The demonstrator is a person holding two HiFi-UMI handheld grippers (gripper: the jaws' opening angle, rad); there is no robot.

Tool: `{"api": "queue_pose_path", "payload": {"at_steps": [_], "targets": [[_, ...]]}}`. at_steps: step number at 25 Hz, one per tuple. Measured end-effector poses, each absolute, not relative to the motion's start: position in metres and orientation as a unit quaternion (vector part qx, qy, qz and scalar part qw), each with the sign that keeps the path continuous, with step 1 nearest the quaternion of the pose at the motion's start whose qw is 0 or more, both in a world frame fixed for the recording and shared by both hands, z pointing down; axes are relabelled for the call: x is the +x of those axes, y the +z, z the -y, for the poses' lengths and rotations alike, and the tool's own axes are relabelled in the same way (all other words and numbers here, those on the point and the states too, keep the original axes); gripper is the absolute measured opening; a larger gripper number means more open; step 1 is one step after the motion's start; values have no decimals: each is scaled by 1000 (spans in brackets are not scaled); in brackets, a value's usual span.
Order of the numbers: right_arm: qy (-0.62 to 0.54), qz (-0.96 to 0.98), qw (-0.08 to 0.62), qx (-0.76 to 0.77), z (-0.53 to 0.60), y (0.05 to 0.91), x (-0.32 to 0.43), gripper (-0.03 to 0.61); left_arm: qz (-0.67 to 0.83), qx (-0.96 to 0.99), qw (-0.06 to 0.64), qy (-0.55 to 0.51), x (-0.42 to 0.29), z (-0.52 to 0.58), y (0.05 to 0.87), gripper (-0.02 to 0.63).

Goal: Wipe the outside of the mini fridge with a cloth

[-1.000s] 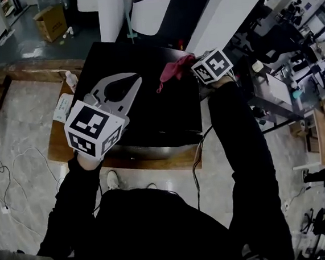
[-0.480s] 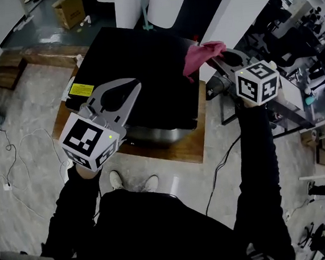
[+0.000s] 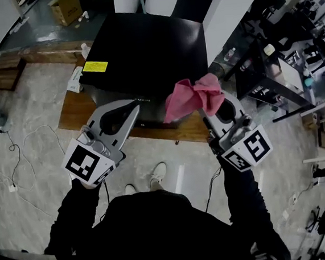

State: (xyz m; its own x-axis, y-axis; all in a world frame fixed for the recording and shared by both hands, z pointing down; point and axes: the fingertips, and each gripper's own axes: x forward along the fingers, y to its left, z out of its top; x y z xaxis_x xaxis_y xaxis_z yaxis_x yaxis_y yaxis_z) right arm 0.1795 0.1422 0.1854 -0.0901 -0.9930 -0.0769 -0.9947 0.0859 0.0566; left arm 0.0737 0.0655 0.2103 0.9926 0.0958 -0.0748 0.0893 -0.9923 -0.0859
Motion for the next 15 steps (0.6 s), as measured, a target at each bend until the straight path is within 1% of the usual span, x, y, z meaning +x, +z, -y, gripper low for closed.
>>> {"api": "queue_pose_path", "payload": {"at_steps": [5, 8, 11, 15], "targets": [[12, -735, 20, -678, -177, 251, 65, 71, 92, -996, 8, -6, -8, -109, 277, 6], [17, -740, 10, -672, -196, 272, 4, 71, 115, -993, -3, -15, -52, -131, 305, 6], [7, -736, 10, -677, -210, 290, -29, 71, 121, -993, -14, -11, -80, -146, 321, 6], [-14, -719, 16, -695, -229, 312, -53, 66, 124, -992, -21, -2, -101, -165, 329, 6]]}}
